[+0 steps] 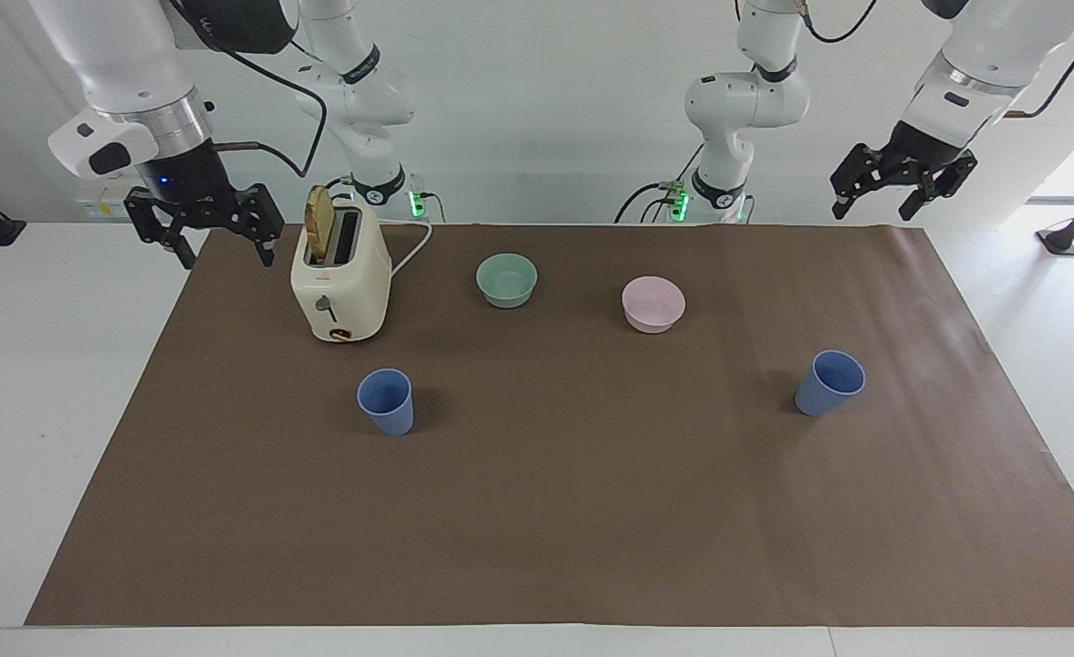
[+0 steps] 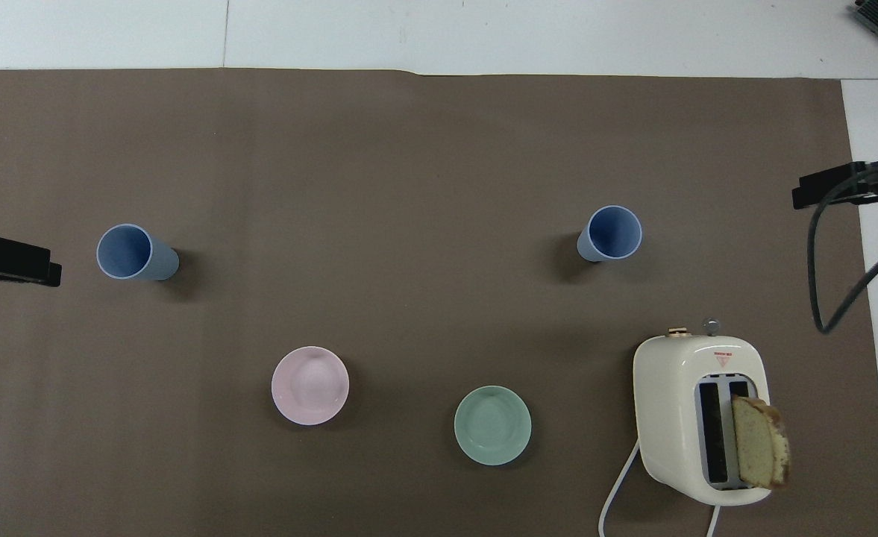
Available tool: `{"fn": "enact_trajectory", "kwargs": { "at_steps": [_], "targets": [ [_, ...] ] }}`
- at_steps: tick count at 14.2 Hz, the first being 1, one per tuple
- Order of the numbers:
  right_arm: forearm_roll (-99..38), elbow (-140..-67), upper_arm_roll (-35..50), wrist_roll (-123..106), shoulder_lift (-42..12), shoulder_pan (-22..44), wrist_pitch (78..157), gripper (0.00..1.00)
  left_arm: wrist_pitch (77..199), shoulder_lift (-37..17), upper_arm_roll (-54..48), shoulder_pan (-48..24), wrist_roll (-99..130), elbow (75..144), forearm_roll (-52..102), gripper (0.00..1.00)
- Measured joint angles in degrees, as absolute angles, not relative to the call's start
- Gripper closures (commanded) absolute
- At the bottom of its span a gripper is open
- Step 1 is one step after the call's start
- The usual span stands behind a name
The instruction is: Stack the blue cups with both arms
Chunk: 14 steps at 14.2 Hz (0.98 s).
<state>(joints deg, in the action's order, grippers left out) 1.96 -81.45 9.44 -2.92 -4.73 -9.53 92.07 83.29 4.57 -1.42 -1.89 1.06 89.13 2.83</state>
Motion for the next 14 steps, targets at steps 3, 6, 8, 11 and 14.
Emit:
{"fn": "enact_trajectory", "kwargs": {
  "at_steps": [3, 6, 8, 11, 14],
  "targets": [
    [1.96, -81.45, 9.44, -2.92, -4.73, -9.53, 92.07, 0.00, 83.29, 4.57, -1.41, -1.89, 1.05, 89.17, 2.83, 0.00],
    [1.96, -81.45, 9.44, -2.92, -4.73, -9.53, 92.07, 0.00, 83.30, 4.57, -1.41, -1.89, 1.05, 89.17, 2.83, 0.00],
    [1.96, -81.45, 9.44, -2.92, -4.73, -9.53, 92.07, 0.00, 83.29, 4.57, -1.41, -1.89, 1.05, 89.19, 2.83, 0.00],
    [1.96, -81.45, 9.44, -2.92, -4.73, -9.53, 92.07, 0.00, 83.29, 4.64, -1.41, -1.89, 1.05, 89.68, 2.83, 0.00],
    [1.96, -81.45, 9.44, -2.92, -4.73, -9.53, 92.07, 0.00, 83.29, 4.70, -1.41, -1.89, 1.05, 89.77, 2.83, 0.00]
  ]
}}
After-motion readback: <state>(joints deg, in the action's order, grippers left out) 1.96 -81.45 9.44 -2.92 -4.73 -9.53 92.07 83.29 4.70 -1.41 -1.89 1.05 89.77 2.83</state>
